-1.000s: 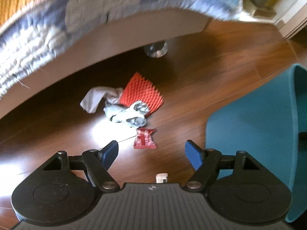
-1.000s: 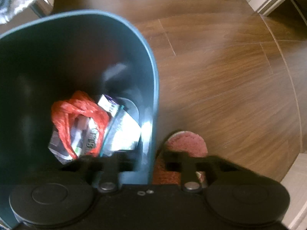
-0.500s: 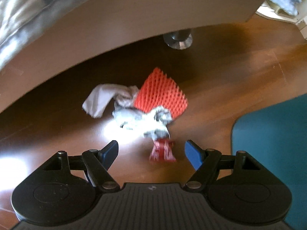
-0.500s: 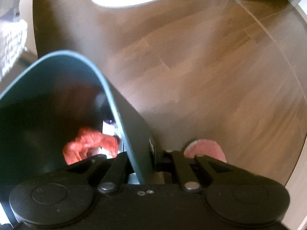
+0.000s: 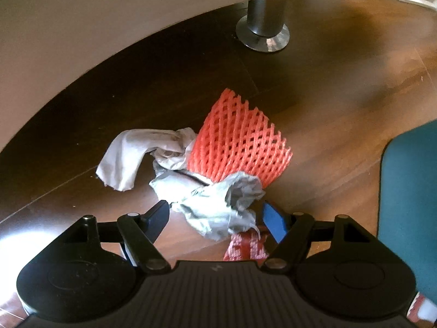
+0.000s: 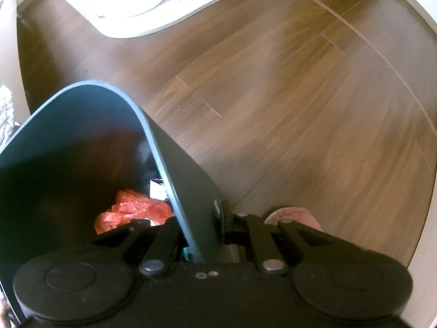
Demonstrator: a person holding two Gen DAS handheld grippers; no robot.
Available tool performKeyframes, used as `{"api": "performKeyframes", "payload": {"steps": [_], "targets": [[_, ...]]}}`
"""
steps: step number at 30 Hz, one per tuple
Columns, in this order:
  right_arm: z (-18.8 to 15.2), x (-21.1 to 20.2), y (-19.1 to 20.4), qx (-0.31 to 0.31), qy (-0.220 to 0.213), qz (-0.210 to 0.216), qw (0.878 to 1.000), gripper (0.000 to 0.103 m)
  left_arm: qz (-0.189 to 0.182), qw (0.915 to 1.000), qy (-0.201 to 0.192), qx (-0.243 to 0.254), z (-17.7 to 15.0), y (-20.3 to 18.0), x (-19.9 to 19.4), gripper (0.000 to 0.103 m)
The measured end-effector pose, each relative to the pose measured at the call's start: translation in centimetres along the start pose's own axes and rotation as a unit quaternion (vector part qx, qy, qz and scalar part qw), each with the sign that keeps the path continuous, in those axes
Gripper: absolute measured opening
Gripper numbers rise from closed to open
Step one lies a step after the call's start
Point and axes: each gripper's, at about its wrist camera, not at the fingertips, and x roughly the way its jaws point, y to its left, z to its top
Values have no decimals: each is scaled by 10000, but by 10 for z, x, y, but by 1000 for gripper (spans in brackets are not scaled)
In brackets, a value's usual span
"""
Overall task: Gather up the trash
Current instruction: 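Lower the left tool and grasp the grey crumpled tissue, then carry the grey tissue with the left tool into the wastebasket and release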
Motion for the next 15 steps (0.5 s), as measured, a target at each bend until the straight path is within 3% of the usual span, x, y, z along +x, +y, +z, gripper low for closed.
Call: {"api": "performKeyframes", "payload": {"steps": [3,5,7,15], "targets": [[-1,2,0,28,63,-12,10000,8,-32,9998,182,11,4,-4,7,32],[0,1,0,61,92,-2,9999,8,43,9998,108,130,2,-7,5,31],[0,0,1,3,73,-15,10000,8,67,9998,54,158,0,-8,0,21],[-5,6,12,-146,22,-94,9998,7,194,9998,-82,1,-7,-1,-39,19]]}}
